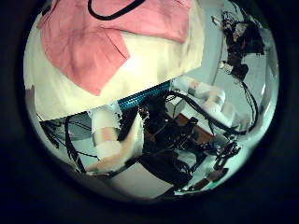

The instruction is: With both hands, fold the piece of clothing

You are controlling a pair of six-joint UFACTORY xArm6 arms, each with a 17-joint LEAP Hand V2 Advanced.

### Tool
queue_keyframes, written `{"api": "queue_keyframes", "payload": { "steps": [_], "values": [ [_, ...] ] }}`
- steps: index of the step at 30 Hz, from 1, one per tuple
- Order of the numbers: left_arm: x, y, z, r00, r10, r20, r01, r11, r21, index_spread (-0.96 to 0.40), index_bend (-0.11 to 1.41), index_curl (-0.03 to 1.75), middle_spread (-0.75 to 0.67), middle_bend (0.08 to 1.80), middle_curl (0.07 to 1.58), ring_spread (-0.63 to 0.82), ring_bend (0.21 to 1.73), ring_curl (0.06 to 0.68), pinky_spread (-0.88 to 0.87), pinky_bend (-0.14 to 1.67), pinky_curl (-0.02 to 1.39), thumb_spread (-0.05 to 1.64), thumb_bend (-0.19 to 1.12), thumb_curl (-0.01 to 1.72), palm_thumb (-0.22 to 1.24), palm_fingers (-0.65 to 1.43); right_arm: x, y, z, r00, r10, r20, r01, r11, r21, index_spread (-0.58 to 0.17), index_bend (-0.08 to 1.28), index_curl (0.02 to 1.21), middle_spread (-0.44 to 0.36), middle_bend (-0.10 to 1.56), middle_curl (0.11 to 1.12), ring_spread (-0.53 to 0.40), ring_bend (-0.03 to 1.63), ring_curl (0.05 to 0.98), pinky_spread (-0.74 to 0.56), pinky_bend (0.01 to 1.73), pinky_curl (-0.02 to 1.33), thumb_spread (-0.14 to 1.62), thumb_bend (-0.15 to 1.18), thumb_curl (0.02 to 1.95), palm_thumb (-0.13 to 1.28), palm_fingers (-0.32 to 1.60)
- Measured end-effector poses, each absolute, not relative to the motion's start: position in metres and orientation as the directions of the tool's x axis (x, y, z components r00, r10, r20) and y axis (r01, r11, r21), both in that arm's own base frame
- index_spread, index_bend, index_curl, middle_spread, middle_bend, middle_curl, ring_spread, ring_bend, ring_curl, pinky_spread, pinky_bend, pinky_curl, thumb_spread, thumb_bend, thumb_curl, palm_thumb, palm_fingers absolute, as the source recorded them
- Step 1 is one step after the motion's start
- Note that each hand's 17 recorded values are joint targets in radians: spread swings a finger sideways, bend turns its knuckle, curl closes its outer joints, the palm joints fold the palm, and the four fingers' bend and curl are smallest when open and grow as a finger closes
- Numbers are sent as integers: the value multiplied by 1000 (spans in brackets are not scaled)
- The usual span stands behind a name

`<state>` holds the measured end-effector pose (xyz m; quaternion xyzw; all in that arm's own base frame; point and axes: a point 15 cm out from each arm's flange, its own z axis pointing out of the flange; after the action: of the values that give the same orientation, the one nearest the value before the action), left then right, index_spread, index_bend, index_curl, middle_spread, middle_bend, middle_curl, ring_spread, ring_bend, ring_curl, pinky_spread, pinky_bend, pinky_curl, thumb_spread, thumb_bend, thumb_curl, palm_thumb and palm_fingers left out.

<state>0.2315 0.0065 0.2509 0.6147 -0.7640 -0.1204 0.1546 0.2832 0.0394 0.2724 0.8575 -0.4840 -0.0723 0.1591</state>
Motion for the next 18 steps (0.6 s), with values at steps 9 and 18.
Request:
{"api": "queue_keyframes", "payload": {
  "steps": [9,18],
  "values": [
    [228,7,255,-161,-983,91,-910,184,372,121,159,315,314,213,312,502,418,225,460,235,320,1072,-22,308,390,37,294,43,290,548,-836,35,-803,-514,301,-365,153,258,15,214,348,161,400,249,250,368,320,1138,-22,267,272,163],
    [229,7,227,-157,-986,59,-923,167,346,98,203,348,370,169,274,521,409,221,474,234,321,1074,-23,306,394,15,298,42,281,537,-843,17,-800,-503,327,-365,152,256,-1,218,352,152,411,251,252,374,317,1139,-21,265,271,172]
  ]
}}
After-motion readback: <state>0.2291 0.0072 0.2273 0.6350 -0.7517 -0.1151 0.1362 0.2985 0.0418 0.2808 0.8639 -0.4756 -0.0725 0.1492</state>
